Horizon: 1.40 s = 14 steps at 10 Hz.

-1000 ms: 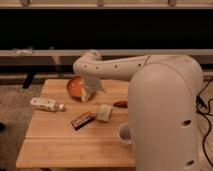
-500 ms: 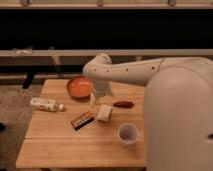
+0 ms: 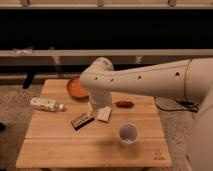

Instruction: Pick up the ceramic cup

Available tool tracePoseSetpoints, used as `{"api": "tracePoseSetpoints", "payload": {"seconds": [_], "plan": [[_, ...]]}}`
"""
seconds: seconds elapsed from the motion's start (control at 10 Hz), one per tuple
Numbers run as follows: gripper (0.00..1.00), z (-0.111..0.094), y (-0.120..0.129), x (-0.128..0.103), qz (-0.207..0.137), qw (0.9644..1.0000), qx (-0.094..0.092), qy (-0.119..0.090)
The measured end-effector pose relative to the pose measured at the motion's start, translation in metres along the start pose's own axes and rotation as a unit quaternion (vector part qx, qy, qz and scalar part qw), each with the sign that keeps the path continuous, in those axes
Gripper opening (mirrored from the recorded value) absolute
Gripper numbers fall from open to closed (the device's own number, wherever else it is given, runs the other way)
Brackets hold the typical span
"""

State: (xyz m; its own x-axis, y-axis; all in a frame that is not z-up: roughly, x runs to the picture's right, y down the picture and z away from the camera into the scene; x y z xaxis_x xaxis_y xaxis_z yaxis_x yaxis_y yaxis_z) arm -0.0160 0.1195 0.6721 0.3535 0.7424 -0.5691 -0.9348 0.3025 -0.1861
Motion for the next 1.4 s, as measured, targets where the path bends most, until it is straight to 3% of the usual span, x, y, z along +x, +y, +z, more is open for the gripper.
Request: {"api": "tracePoseSetpoints", "payload": {"seconds": [0.3,0.6,0.9,1.4], "plan": [[0.80,-0.001,-0.013,0.045,0.045,0.9988,-0.011,0.013],[0.80,0.025,-0.027,0.085,0.111,0.9931,-0.022,0.031],[0.80,0.060,-0.017,0.094,0.141,0.9887,-0.029,0.043],[0.80,0.096,-0.023,0.095,0.160,0.9858,-0.026,0.046]]}}
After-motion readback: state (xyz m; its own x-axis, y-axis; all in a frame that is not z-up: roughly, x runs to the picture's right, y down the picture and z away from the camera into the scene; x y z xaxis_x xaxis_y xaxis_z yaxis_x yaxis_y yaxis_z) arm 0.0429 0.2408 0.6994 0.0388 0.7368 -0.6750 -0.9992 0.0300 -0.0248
